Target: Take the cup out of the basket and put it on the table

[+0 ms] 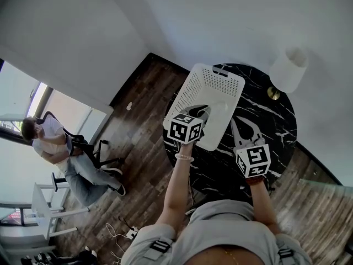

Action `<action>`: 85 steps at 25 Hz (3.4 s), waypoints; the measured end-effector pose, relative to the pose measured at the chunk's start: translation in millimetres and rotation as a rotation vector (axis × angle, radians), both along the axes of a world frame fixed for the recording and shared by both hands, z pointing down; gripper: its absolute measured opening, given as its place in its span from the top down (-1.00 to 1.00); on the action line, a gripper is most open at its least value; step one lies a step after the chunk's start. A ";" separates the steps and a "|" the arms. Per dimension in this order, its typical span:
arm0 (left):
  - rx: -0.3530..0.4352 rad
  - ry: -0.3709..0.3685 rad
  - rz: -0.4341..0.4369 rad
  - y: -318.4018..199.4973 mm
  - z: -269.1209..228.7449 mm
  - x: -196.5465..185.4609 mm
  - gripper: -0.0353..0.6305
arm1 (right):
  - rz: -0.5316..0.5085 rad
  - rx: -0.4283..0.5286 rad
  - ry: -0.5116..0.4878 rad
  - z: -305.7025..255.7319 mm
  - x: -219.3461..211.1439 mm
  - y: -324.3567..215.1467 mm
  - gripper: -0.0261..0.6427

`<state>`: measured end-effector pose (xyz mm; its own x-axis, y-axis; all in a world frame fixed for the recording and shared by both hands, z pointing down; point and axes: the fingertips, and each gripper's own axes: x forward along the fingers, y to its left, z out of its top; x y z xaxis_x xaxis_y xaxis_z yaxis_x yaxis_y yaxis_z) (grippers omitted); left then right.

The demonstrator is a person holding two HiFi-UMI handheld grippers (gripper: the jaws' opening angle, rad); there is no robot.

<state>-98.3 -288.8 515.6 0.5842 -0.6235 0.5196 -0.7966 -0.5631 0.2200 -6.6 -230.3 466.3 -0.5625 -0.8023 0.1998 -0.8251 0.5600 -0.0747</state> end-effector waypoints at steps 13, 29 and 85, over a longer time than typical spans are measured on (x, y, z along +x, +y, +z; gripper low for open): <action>0.082 0.067 -0.043 41.2 -40.2 6.6 0.80 | 0.026 0.071 -0.009 -20.7 5.1 7.8 0.89; 0.168 0.073 -0.120 90.1 -72.6 6.0 0.80 | -0.009 0.126 -0.021 -38.2 -1.1 27.3 0.89; 0.213 0.003 -0.166 127.1 -92.2 -6.6 0.80 | -0.036 0.161 -0.033 -49.6 -12.3 35.3 0.90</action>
<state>-104.9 -161.7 423.3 0.4666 -0.8059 0.3645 -0.8812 -0.4589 0.1133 -18.9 -195.0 416.7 -0.5959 -0.8014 0.0515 -0.8027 0.5963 -0.0086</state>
